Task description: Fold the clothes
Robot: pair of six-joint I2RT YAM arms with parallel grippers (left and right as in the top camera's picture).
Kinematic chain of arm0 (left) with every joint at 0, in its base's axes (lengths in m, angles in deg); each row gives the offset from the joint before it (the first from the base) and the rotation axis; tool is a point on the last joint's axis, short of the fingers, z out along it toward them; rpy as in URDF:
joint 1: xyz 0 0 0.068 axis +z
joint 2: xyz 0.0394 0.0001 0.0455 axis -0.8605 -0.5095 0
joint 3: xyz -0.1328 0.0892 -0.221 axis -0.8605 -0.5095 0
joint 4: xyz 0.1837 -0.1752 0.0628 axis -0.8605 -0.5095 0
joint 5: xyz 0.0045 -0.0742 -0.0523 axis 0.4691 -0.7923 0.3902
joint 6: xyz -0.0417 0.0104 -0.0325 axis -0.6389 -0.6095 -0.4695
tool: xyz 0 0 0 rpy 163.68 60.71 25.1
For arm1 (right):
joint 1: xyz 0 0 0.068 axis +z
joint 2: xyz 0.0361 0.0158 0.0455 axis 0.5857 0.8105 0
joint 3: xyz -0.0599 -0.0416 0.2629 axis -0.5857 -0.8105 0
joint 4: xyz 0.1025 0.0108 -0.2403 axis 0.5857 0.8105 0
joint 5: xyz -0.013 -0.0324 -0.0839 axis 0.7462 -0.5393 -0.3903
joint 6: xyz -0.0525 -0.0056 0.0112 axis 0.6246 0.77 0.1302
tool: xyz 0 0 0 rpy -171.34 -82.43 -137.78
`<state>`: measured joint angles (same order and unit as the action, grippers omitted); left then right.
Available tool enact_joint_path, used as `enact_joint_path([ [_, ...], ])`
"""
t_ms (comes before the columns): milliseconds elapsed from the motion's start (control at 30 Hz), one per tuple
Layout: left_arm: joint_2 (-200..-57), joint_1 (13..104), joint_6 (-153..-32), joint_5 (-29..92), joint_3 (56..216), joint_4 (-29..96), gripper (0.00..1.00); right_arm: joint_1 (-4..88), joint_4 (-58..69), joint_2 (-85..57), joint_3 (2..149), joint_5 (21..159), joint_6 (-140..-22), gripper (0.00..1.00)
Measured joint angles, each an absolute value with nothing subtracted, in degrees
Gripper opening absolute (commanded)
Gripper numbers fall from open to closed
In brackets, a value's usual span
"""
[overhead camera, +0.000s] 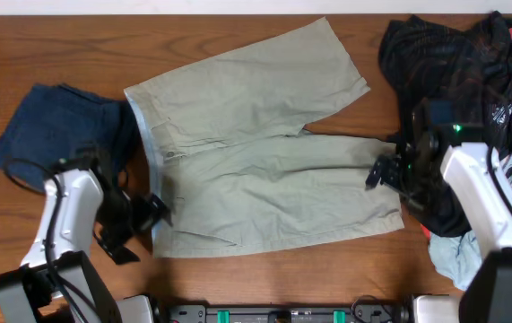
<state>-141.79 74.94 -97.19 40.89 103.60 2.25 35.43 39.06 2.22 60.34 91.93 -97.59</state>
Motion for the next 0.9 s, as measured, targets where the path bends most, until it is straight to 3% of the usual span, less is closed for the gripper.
enact_joint_path([
  [167, -138.49, 74.9, -101.46, 37.85, 95.79, 7.69, 0.92, 35.43, 37.05, -2.31, 54.13, 92.46, -101.44, 0.99],
  [267, -136.65, 74.9, -103.9, 37.13, 93.93, 9.85, 0.82, 35.43, 35.54, -2.92, 51.62, 92.59, -102.6, 0.99],
  [500, -134.93, 74.9, -107.75, 39.95, 93.17, 15.32, 0.71, 35.43, 31.89, -2.92, 45.81, 92.61, -105.18, 0.98],
  [900, -134.93, 74.9, -112.84, 41.39, 86.33, 18.99, 0.71, 35.43, 25.86, -2.92, 42.35, 92.61, -109.88, 0.94],
])
